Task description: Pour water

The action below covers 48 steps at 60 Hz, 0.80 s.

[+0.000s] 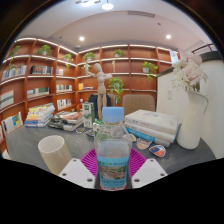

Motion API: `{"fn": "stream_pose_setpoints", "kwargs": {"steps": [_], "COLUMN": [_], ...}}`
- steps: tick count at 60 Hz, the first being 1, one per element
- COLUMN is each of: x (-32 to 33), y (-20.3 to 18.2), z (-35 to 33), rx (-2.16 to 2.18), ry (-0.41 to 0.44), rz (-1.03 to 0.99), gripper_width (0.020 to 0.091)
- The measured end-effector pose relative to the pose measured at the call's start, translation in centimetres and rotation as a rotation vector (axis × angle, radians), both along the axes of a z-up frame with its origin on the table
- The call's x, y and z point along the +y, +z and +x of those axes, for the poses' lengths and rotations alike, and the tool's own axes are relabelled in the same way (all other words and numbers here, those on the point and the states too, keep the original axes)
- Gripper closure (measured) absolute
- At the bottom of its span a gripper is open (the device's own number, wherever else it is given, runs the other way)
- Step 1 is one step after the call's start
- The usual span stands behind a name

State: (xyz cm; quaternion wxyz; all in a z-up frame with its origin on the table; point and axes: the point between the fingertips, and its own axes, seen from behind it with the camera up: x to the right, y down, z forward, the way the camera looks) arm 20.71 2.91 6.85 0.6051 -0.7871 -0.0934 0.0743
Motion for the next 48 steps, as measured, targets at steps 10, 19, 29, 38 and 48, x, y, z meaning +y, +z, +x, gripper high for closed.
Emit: {"fn": "stream_pose_setpoints", "kwargs": {"steps": [10, 19, 29, 38, 48], "x": [-0.2, -1.1, -3.1, -7.0, -12.0], "y": [-0.4, -1.3, -0.9, 0.1, 1.8], "z": [0.1, 0.2, 1.3, 2.2, 1.7], "rx": [-0.008, 0.028, 0.035, 0.058, 0.025], "ry": [-0.009, -0.024, -0.075, -0.148, -0.182], "rz": [-0.031, -0.088, -0.067, -0.05, -0.031], "gripper_width": [0.0654, 0.0583, 0.0437, 0.0415, 0.0378]}}
